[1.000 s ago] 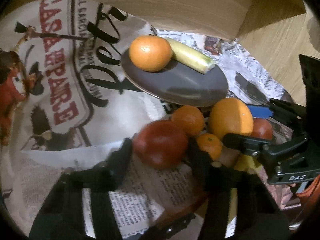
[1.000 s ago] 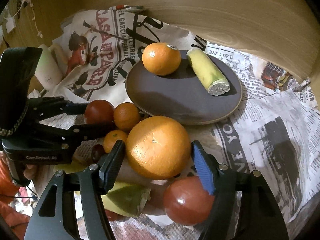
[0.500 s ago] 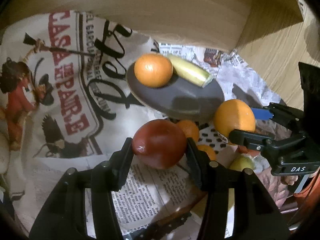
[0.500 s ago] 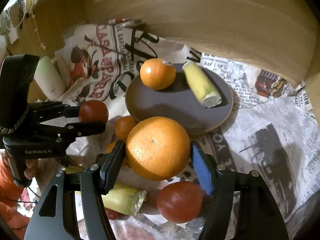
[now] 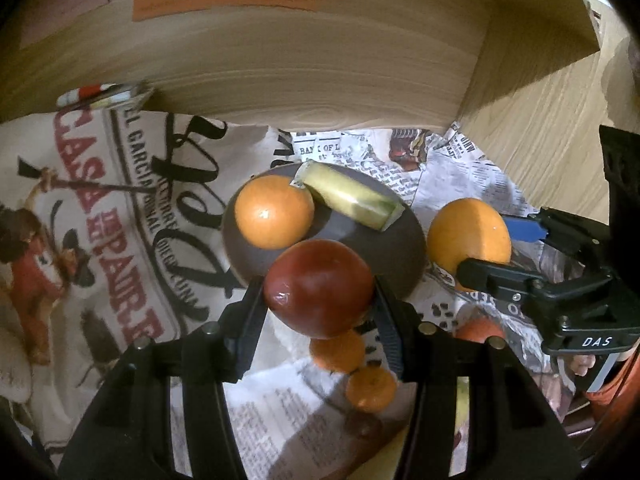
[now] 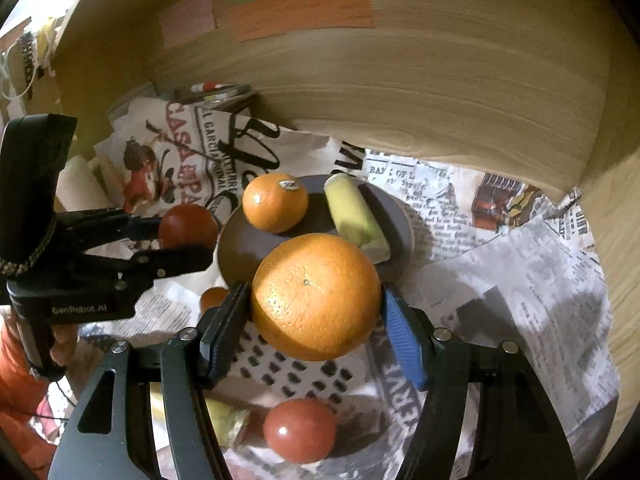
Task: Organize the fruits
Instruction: 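Lower the tomato onto the plate and open the left tool while the right tool places the orange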
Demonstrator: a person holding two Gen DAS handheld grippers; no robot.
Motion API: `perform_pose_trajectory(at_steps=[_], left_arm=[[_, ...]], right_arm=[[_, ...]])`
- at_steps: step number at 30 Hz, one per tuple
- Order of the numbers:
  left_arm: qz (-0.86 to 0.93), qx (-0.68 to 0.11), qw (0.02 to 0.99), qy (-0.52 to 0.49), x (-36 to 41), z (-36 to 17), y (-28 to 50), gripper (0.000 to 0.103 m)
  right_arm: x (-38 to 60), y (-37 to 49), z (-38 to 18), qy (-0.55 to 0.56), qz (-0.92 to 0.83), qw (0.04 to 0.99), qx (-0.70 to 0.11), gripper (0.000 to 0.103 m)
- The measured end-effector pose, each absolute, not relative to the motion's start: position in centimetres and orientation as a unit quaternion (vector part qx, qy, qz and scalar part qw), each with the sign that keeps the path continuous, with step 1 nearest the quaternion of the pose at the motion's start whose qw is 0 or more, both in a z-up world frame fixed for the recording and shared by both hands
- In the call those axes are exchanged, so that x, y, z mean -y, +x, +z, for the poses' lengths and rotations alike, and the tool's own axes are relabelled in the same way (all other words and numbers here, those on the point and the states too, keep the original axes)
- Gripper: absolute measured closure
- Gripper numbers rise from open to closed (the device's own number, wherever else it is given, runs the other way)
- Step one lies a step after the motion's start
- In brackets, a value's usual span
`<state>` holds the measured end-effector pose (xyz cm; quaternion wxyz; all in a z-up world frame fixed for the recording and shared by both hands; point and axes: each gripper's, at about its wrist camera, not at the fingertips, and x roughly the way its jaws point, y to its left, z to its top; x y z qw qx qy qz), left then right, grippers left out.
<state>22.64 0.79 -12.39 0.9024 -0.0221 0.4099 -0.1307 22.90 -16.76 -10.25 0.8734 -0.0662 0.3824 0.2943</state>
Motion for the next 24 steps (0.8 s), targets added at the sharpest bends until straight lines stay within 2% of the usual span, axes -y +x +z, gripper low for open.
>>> perform_pose_trajectory(at_steps=[18,24], left_arm=[[-0.124,-0.464,0.877,-0.027,-0.6,-16.7,27.7,0.051],[-0.126,-0.443,0.888,-0.015,-0.5,-15.8,27.3,0.041]], right_arm=[[15.0,27.7,-13.0,-0.095,0.301,0.848,-0.427,0.04],[14.6,28.1,-14.0,-0.096,0.303,0.84,-0.44,0.04]])
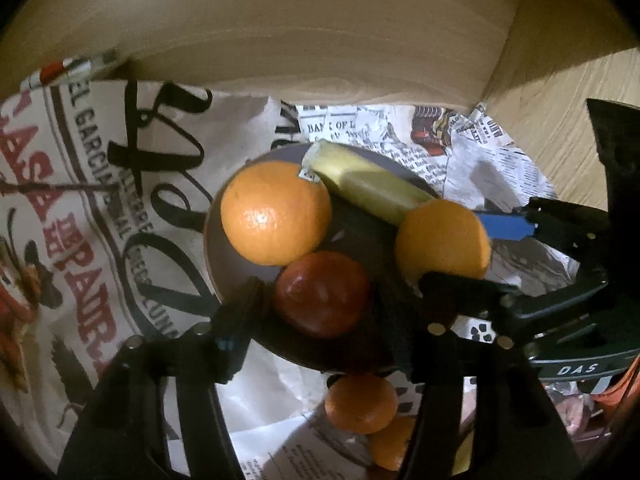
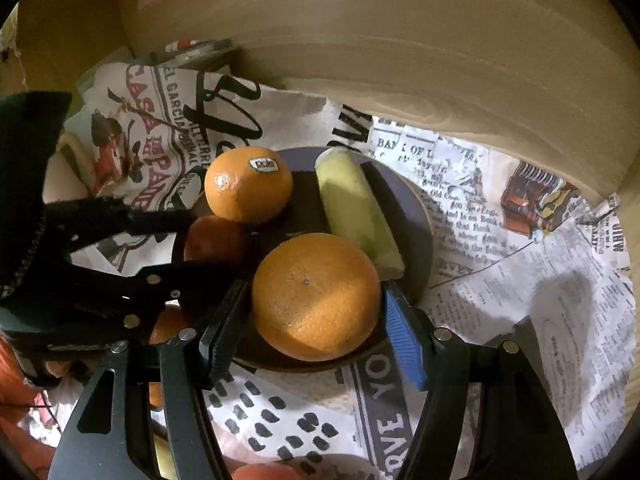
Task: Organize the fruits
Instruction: 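Lower the tomato onto the plate and open the left tool while the right tool places the orange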
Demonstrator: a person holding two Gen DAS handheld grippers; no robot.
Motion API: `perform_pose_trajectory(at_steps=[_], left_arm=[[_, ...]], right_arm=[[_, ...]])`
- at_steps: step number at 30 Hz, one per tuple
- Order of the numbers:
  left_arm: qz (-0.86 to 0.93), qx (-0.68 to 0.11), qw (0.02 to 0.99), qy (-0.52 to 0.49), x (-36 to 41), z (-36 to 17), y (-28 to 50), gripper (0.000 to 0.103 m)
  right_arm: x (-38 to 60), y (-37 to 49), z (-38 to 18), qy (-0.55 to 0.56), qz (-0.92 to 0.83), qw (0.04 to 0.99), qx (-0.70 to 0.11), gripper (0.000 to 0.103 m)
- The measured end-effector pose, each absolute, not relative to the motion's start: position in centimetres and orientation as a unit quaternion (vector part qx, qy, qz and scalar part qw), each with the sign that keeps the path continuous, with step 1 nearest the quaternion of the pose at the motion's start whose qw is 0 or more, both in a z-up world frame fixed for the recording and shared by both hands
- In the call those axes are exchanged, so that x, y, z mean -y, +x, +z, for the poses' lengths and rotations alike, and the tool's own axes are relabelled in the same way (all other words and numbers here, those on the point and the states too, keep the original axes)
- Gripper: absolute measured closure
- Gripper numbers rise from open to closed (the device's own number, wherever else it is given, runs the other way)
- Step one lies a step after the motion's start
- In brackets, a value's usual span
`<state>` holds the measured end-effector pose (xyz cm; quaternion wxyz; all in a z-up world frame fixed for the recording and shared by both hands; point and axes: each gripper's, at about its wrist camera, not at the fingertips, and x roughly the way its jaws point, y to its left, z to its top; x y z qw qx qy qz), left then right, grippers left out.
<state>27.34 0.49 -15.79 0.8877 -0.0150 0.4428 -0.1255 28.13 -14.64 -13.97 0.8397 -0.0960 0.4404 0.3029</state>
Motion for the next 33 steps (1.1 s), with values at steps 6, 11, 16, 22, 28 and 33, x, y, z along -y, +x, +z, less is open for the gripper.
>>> perform_pose_trajectory(at_steps=[6,11,16,22,28,33], left_arm=[[-0.125,-0.438,0.89,-0.04,-1.9,-15.1,26.9,0.041],[-0.119,-0.418,0.899,-0.047,-2.8,-13.8,25.6,0.041],[-0.111,-0.405,0.906,-0.047,-3.6,-12.7,24.4,0.041],[-0.114,-0.399,0.909,-0.044,-3.8,-11.9,22.5,0.04],[-0.115,-0.405,0.906,-0.036,-3.2,-12.2,19.8,0.037],[-0.113,-0.414,0.903,-0.031,-2.9,-13.2,16.9,0.034]], right_arm=[[14.3,28.1,-14.3,-0.099,0.303,0.836,-0.447,0.039],[14.4,27.4,-12.5,-0.096,0.309,0.854,-0.408,0.035],[14.8,26.7,-11.1,-0.088,0.308,0.864,-0.388,0.034],[16.3,24.9,-10.4,-0.075,0.294,0.873,-0.381,0.034],[18.0,22.1,-10.2,-0.058,0.285,0.879,-0.377,0.034],[19.0,19.1,-10.8,-0.053,0.283,0.883,-0.371,0.033]])
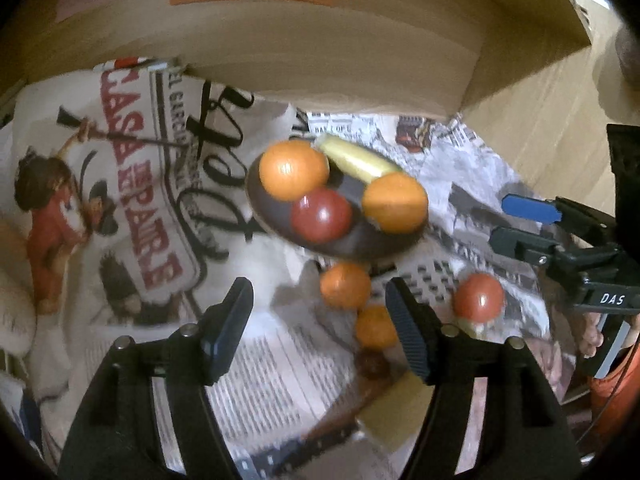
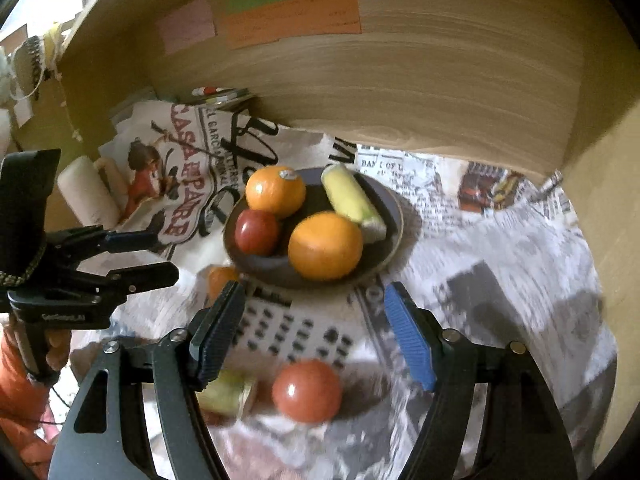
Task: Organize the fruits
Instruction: 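Lower the tomato onto the plate and open the left tool while the right tool places the orange, then grasp the second yellow corn cob with the right tool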
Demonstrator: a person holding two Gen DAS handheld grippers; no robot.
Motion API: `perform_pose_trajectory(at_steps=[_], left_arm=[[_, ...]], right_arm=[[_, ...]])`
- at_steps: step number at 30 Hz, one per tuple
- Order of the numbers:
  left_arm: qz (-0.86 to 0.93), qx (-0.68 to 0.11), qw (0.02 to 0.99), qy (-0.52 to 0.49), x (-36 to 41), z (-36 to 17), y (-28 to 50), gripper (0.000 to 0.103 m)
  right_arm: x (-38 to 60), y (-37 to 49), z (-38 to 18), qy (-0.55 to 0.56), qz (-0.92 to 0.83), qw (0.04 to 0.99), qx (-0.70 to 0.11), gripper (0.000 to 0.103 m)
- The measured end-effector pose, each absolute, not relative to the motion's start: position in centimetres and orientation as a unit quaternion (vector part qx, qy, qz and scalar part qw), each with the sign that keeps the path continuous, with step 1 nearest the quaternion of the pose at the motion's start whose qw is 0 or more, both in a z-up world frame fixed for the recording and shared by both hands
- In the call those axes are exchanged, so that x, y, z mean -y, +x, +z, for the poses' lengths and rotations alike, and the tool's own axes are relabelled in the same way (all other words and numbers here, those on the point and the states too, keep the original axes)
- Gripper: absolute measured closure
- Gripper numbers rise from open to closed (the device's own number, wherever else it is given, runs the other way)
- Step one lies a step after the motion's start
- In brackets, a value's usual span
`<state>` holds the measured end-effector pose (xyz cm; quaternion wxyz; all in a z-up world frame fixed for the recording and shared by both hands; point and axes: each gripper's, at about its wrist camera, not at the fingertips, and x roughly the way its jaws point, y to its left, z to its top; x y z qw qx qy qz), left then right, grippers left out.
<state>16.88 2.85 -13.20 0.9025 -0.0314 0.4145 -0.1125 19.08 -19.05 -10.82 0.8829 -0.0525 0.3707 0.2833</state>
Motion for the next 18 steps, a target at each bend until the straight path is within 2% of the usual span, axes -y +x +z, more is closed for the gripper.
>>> perform_pose_trajectory(at_steps=[9,18], left_arm=[[-0.109,-0.429,0.896,-0.039,-2.8,-14.8,11.6,0.033],[-0.094,-0.429,0.897,-0.06,-4.3,-15.8,9.5,0.031]], right_arm=[[20.0,13.6,-13.4,-0.029,0.307,0.871,-0.384,0.034],[18.4,11.3,-15.3,-0.026,0.338,0.849,-0.406,0.043]])
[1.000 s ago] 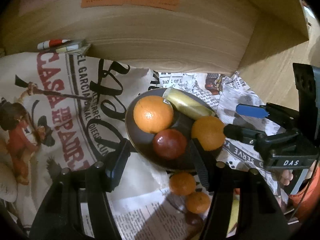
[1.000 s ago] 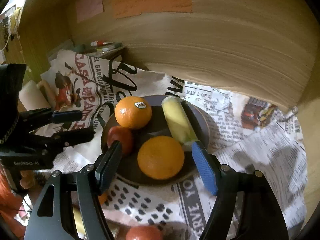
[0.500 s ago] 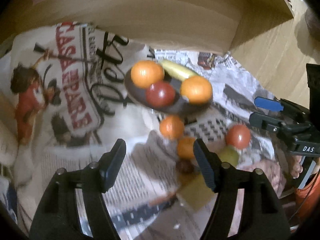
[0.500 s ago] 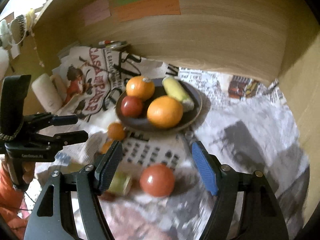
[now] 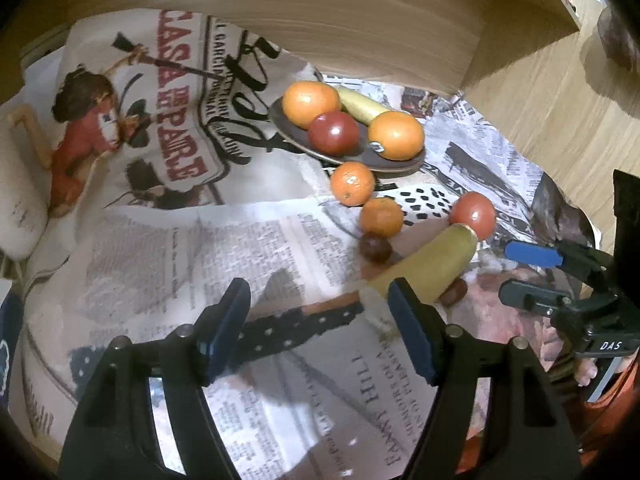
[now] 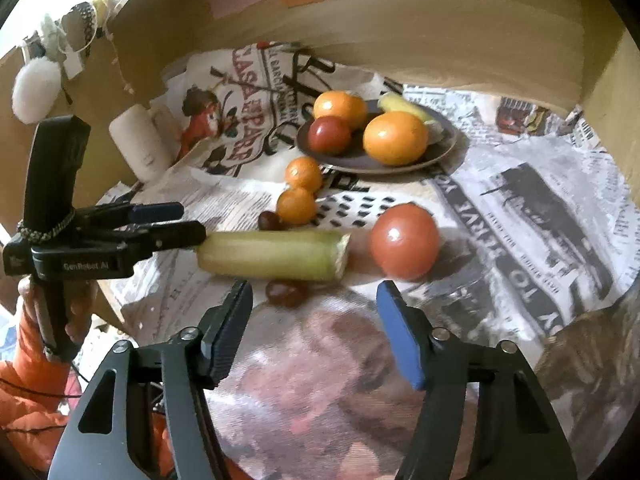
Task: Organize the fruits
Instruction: 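Grasp the second yellow corn cob with the right tool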
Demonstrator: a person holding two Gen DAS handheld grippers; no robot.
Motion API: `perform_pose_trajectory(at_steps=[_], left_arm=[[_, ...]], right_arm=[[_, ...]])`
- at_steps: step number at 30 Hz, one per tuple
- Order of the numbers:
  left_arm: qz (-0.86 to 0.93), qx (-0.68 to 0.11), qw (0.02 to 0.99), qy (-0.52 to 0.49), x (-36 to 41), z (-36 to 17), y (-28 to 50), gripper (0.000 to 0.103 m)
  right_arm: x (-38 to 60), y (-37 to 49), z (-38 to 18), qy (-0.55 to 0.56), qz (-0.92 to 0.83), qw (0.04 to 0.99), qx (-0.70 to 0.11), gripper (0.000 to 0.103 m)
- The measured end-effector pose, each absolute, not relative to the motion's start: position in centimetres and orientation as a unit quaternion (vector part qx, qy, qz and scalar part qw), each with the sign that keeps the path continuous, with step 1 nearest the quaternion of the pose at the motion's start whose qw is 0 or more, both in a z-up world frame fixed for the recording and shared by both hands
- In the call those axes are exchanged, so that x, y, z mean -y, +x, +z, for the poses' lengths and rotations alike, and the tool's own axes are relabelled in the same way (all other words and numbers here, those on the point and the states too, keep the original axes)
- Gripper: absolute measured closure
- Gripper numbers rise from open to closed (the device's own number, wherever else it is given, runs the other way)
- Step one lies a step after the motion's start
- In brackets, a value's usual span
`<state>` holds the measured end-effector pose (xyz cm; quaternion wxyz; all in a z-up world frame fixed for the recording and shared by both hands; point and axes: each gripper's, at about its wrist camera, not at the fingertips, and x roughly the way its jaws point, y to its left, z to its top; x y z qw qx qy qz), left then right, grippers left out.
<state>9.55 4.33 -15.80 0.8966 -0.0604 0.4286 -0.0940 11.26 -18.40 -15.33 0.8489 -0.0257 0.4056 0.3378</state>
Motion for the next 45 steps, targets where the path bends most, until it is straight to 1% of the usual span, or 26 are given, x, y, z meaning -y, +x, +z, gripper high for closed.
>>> perform_pose_trajectory(at_steps=[2,7,9,14,23,25,27,31,33,36,41,45], left_arm=[[-0.093,-0.43,0.895,-0.069,-4.9,-16.0,9.3,0.03],[-0.083,-0.438,0.893,-0.06,-5.2,-17.0,9.0,0.03],[-0.09,-0.437,0.894,-0.045,-4.6,-16.9,9.1,0.03],[-0.108,-0.438,0.892,-0.025,-2.8,-17.0,9.8,0.03],[-0.138,-0.446,0.884,-0.036,-0.5,-17.5,12.9,0.03],[-0.147,-0.447,0.882,-0.031,0.3,-17.5,13.5,0.03],[-0.158,-0.447,0.88,-0.026,1.0,-17.6,13.8,0.03],[-0.177,-0.447,0.876,-0.025,1.8,-17.7,14.1,0.03],[-0.175,-0.445,0.878,-0.021,1.9,-17.6,14.1,0.03],[-0.161,-0.443,0.882,-0.028,0.9,-17.5,14.1,0.03],[-0.13,-0.438,0.888,-0.047,-2.4,-17.3,13.3,0.03],[-0.115,-0.431,0.891,-0.081,-5.0,-17.1,12.9,0.03]], right_arm=[[18.0,11.5,-15.6,-0.021,0.345,0.843,-0.412,0.044],[16.5,12.0,-16.0,-0.021,0.36,0.831,-0.424,0.044],[15.9,12.4,-16.1,-0.025,0.36,0.828,-0.429,0.042],[15.5,13.6,-15.7,-0.017,0.358,0.83,-0.427,0.041],[14.6,16.6,-15.8,-0.01,0.348,0.828,-0.439,0.041],[14.5,16.8,-15.4,-0.022,0.336,0.836,-0.433,0.037],[14.5,17.0,-15.2,-0.036,0.324,0.845,-0.425,0.036],[14.7,17.6,-15.1,-0.045,0.304,0.852,-0.423,0.036],[14.7,17.6,-15.2,-0.056,0.299,0.854,-0.422,0.039],[14.2,17.2,-15.4,-0.08,0.296,0.853,-0.423,0.04],[14.4,17.0,-15.4,-0.086,0.294,0.849,-0.431,0.041],[13.7,17.2,-15.4,-0.092,0.283,0.849,-0.436,0.037]])
